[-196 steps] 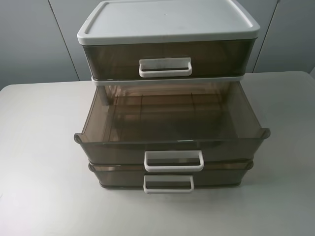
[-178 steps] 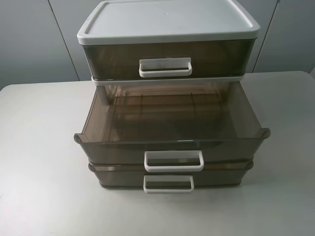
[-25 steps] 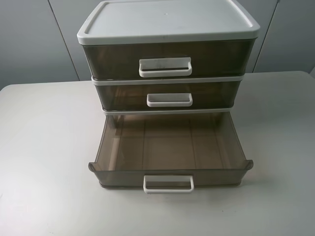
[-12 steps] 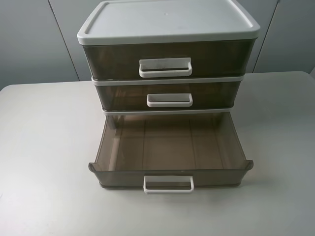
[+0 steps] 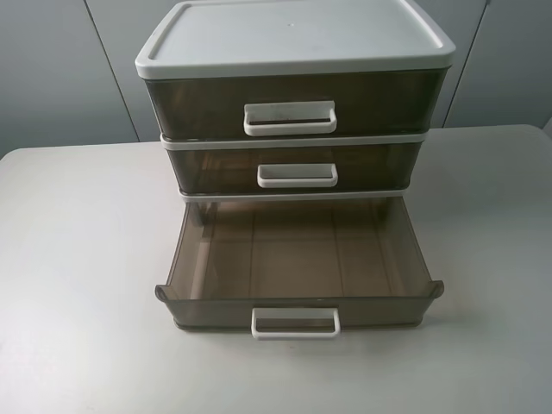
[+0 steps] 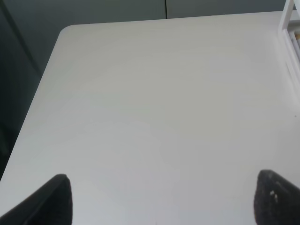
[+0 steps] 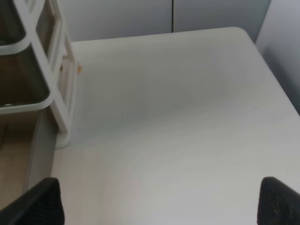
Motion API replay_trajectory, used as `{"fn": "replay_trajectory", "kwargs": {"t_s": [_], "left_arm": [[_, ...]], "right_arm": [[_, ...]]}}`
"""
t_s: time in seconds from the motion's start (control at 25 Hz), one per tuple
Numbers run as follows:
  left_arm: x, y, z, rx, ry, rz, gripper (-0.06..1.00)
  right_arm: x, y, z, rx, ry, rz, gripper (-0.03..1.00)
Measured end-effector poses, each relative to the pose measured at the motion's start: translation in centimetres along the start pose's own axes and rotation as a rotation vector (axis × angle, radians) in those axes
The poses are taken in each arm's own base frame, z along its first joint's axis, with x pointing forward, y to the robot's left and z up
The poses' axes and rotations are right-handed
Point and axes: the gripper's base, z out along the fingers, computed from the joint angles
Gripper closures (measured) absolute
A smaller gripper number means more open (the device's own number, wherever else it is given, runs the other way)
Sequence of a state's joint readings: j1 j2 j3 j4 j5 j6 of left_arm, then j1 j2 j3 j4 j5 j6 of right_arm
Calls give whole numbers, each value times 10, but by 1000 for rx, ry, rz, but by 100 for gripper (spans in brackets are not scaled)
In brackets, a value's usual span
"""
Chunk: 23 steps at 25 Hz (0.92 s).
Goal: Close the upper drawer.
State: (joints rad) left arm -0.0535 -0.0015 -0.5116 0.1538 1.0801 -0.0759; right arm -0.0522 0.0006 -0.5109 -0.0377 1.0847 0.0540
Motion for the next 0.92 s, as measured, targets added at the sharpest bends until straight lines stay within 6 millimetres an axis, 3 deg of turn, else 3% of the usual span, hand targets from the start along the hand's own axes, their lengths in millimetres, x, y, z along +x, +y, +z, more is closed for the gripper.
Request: {"fn": "replay_trajectory", "kwargs": {"t_s": [0.92], "left_arm": [[0, 0, 0, 0, 0, 0, 20]], "right_arm": [[0, 2, 0, -21, 2, -15, 34]]}}
